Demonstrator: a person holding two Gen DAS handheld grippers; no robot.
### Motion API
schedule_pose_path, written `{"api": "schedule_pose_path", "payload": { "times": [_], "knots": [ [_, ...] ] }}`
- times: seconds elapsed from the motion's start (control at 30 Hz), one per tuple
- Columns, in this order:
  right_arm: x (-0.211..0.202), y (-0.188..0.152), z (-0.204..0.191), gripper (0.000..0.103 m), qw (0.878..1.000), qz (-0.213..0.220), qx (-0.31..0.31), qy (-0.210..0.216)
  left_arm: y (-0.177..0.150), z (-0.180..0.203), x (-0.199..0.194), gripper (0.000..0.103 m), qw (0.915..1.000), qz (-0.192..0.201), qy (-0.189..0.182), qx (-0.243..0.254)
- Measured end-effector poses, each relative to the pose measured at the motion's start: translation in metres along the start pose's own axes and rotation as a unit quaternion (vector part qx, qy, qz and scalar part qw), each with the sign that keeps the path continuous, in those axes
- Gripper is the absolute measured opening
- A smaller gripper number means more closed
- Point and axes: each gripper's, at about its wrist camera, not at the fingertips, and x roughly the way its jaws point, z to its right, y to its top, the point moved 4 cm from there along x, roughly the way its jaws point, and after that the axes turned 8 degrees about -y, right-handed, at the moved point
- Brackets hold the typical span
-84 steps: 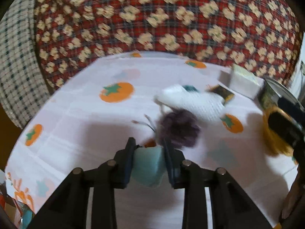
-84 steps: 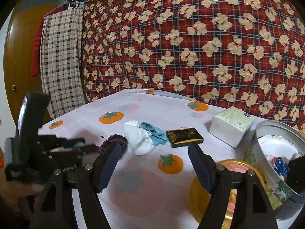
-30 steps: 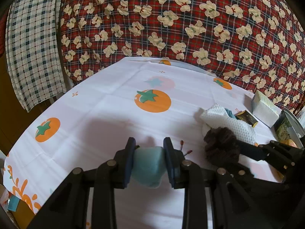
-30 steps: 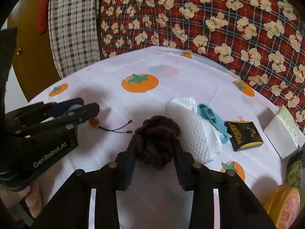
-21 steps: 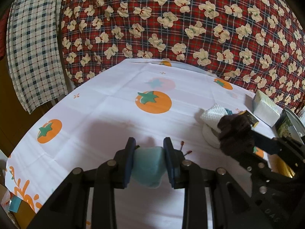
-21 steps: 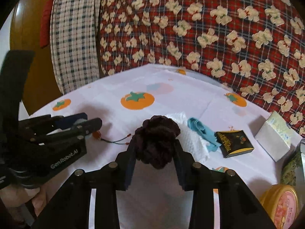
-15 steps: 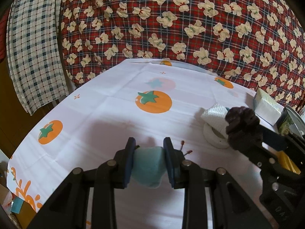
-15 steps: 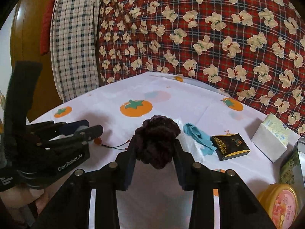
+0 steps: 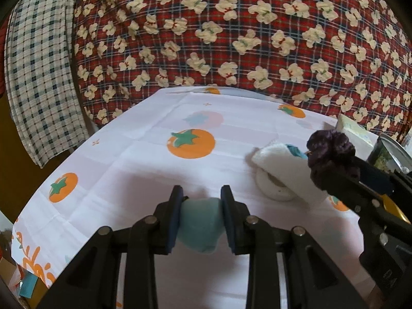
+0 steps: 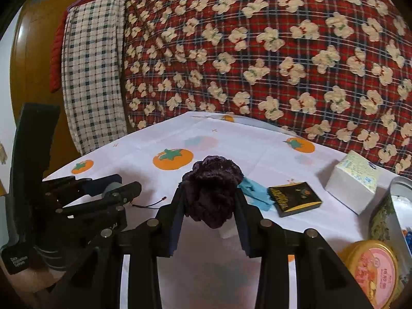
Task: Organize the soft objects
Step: 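Carry the scrunchie and teal cloth with both grippers toward the silver tin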
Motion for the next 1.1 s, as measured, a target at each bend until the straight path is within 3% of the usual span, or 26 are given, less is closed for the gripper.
{"api": "schedule_pose_path", "payload": {
  "times": [0.57,1.1],
  "knots": [
    [-0.026,-0.003,0.023,0.040,0.998,0.047,-0.003,-0.043,0.003,0.041,0.003,0.029,0.9996,0.003,-0.003,0.027],
    [-0.040,-0.011,0.065,0.040,0.996,0.057,0.032,-0.062,0.009,0.085,0.006,0.029,0.9980,0.005,-0.004,0.063]
  ]
}}
